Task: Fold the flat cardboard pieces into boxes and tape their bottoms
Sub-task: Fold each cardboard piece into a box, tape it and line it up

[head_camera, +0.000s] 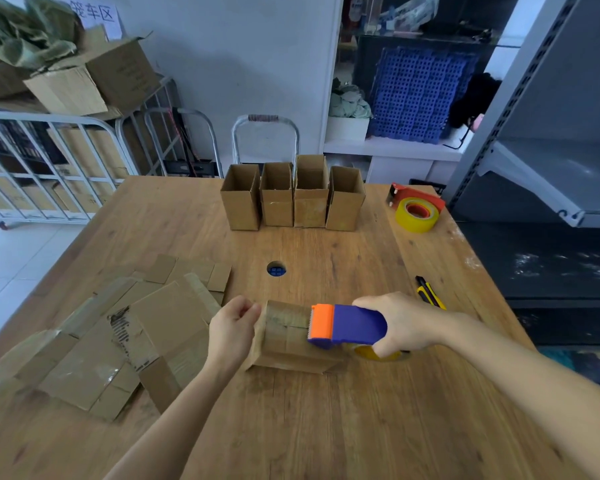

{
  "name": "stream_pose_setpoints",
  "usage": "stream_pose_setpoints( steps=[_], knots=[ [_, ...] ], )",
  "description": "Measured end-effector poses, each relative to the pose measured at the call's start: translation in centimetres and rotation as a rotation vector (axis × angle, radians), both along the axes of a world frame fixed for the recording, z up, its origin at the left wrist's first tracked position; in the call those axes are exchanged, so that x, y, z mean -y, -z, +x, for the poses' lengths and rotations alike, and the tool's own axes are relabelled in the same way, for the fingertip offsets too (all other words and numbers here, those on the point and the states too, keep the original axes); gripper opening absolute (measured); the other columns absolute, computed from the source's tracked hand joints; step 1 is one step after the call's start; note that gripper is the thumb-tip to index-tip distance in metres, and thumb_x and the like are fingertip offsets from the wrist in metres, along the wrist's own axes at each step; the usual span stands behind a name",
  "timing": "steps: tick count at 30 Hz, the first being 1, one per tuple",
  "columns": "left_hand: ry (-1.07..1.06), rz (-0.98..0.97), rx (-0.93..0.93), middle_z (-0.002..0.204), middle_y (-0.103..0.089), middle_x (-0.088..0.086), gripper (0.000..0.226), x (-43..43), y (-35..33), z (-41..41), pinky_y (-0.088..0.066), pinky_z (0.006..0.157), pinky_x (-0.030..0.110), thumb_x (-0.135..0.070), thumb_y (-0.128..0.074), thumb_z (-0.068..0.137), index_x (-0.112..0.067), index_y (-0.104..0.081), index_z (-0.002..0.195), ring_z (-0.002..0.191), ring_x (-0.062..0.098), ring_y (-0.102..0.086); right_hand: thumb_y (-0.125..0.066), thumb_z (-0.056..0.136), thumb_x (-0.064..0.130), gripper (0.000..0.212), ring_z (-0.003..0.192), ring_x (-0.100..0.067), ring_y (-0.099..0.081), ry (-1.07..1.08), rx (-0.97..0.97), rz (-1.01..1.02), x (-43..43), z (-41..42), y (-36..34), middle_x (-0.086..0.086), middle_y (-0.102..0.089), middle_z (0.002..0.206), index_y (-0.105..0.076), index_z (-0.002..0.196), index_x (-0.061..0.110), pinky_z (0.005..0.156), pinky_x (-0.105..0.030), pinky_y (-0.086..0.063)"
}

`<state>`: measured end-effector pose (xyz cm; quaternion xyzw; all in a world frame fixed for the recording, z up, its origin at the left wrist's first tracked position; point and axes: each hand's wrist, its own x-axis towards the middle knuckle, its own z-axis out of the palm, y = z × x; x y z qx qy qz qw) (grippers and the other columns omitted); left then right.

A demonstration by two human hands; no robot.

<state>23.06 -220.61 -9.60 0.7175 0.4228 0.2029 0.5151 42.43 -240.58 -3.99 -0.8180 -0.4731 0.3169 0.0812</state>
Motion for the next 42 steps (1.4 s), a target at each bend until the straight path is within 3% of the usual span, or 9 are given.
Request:
stream_pose_setpoints(
  steps=[17, 21, 25, 27, 30, 34, 36, 38, 42],
  knots=[
    [0.041, -0.231, -0.416, 0.096, -0.060, 0.003, 0.057, -0.1, 5.5, -0.6, -0.045, 0.068, 0.035, -0.064, -0.035, 0.093, -0.011, -0.054, 0.102, 0.087, 0.019, -0.057, -0.075, 0.066, 0.026, 0.040, 0.060, -0.008, -0.049, -0.024, -0.011, -0.027, -0.9, -0.9, -0.3, 0.009, -0.052, 0.078, -0.051, 0.098, 0.030, 0.053, -0.023, -0.038],
    [-0.034, -0.376, -0.310, 0.073, -0.056, 0.003, 0.041, -0.4, 5.0, -0.3, -0.042, 0.050, 0.028, -0.046, -0.050, 0.095, -0.005, -0.057, 0.095, 0.060, 0.015, -0.051, -0.075, 0.067, 0.024, 0.038, 0.061, -0.009, -0.049, -0.028, -0.035, -0.022, -0.8, -0.8, -0.4, 0.009, -0.051, 0.078, -0.050, 0.095, 0.032, 0.054, -0.023, -0.039],
    [-0.259, -0.004, -0.078, 0.091, -0.065, 0.003, 0.012, 0.2, 3.6, -0.8, -0.052, 0.074, 0.036, -0.011, -0.048, 0.095, -0.012, -0.059, 0.099, 0.084, 0.019, -0.061, -0.074, 0.068, 0.021, 0.039, 0.060, -0.008, -0.049, -0.001, -0.076, -0.017, -0.5, -0.8, -0.4, 0.010, -0.051, 0.078, -0.051, 0.097, 0.032, 0.051, -0.021, -0.043],
    [-0.116, 0.074, 0.003, 0.107, -0.065, -0.003, 0.025, 1.4, 2.2, -0.7, -0.049, 0.088, 0.029, -0.013, -0.046, 0.098, -0.015, -0.059, 0.120, 0.100, 0.015, -0.061, -0.074, 0.068, 0.020, 0.039, 0.060, -0.008, -0.050, 0.000, -0.070, -0.018, -0.5, -0.9, -0.5, 0.009, -0.051, 0.079, -0.053, 0.099, 0.031, 0.050, -0.019, -0.043],
    [0.181, 0.069, -0.124, 0.118, -0.057, -0.009, 0.044, 2.7, 2.5, -0.2, -0.042, 0.077, 0.010, -0.020, -0.043, 0.101, -0.017, -0.039, 0.145, 0.101, 0.009, -0.054, -0.074, 0.068, 0.021, 0.039, 0.059, -0.009, -0.050, 0.007, -0.081, -0.015, -0.8, -1.0, -0.5, 0.009, -0.052, 0.080, -0.054, 0.101, 0.030, 0.049, -0.019, -0.043],
    [0.329, -0.005, -0.211, 0.124, -0.060, -0.004, 0.038, 1.7, 3.3, -0.3, -0.051, 0.090, 0.032, -0.028, -0.040, 0.102, -0.022, -0.040, 0.139, 0.101, 0.008, -0.059, -0.075, 0.068, 0.021, 0.042, 0.063, -0.009, -0.052, -0.018, -0.076, -0.012, -0.8, -0.9, -0.2, 0.008, -0.054, 0.084, -0.054, 0.103, 0.029, 0.053, -0.020, -0.042],
    [0.385, 0.172, -0.263, 0.144, -0.041, -0.008, 0.052, 2.1, 2.9, -0.1, -0.040, 0.104, 0.025, -0.028, -0.042, 0.102, -0.016, -0.023, 0.149, 0.124, 0.008, -0.047, -0.075, 0.069, 0.020, 0.042, 0.062, -0.007, -0.051, -0.022, -0.067, -0.015, -0.8, -1.0, -0.4, 0.009, -0.052, 0.082, -0.053, 0.104, 0.029, 0.050, -0.015, -0.038],
    [0.520, 0.439, -0.273, 0.156, -0.001, -0.011, 0.071, 2.8, 2.5, 0.3, -0.009, 0.115, 0.019, -0.034, -0.042, 0.101, -0.015, 0.002, 0.154, 0.146, 0.008, -0.003, -0.075, 0.070, 0.020, 0.042, 0.059, -0.005, -0.050, -0.011, -0.043, -0.025, -0.7, -0.9, -0.5, 0.011, -0.052, 0.080, -0.051, 0.103, 0.032, 0.049, -0.013, -0.035],
    [0.750, 0.476, -0.426, 0.158, 0.015, -0.007, 0.083, 1.2, 2.8, 1.1, 0.008, 0.116, 0.023, -0.061, -0.028, 0.093, -0.016, 0.007, 0.153, 0.139, 0.003, 0.023, -0.073, 0.068, 0.024, 0.048, 0.057, -0.008, -0.052, 0.001, 0.002, -0.085, -0.2, -1.2, 0.6, 0.009, -0.054, 0.080, -0.044, 0.106, 0.034, 0.048, -0.019, -0.039]
  ],
)
